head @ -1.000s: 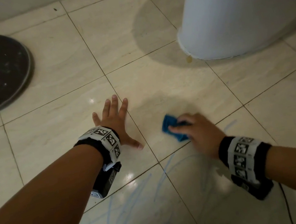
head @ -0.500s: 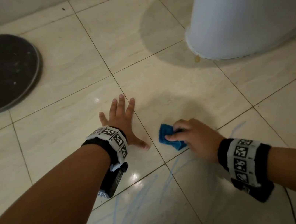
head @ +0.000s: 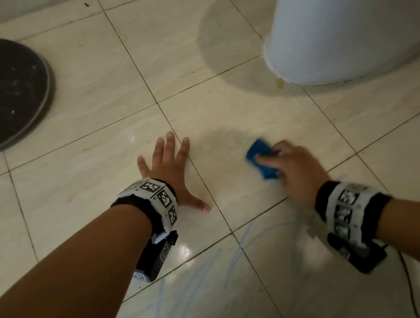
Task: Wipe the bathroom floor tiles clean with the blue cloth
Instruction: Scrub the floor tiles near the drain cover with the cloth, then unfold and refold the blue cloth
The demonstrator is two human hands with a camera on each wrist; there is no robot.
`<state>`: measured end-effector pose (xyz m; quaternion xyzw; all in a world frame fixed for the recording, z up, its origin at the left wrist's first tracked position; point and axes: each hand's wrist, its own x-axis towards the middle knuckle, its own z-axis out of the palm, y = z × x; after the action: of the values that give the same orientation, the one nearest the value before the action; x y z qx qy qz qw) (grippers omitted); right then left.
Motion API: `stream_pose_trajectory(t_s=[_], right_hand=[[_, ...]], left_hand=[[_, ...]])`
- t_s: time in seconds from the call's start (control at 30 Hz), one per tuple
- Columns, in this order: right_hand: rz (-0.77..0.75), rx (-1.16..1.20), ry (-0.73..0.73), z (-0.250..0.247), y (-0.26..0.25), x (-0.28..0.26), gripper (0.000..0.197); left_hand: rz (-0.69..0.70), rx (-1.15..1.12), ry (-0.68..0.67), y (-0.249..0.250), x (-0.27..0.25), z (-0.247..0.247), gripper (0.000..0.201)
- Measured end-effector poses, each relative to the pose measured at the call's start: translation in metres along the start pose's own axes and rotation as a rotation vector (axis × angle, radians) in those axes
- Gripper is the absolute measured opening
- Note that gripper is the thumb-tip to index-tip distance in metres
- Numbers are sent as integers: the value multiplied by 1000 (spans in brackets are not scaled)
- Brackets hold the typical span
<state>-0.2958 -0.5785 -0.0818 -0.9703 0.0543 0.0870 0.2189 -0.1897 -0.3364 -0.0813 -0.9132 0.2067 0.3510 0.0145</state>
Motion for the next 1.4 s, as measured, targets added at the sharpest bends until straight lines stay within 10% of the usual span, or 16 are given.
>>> stream_pose_trajectory(t_s=[0.13, 0.37, 0.6, 1.13, 1.4], right_hand=[[-228, -102, -164, 3, -6, 2, 51], [376, -105, -10, -56, 63, 13, 48], [-70, 28, -174, -2, -31, -15, 46], [227, 963, -85, -51, -107, 32, 22], [120, 1088, -194, -56, -117, 35, 31]], left_hand=[[0, 14, -5, 0, 0, -1, 152], [3, 13, 0, 0, -3, -1, 152], [-8, -15, 13, 6, -10, -4, 147], [59, -1008, 255, 14, -52, -46, 47], [86, -873, 292, 1, -57, -40, 27]])
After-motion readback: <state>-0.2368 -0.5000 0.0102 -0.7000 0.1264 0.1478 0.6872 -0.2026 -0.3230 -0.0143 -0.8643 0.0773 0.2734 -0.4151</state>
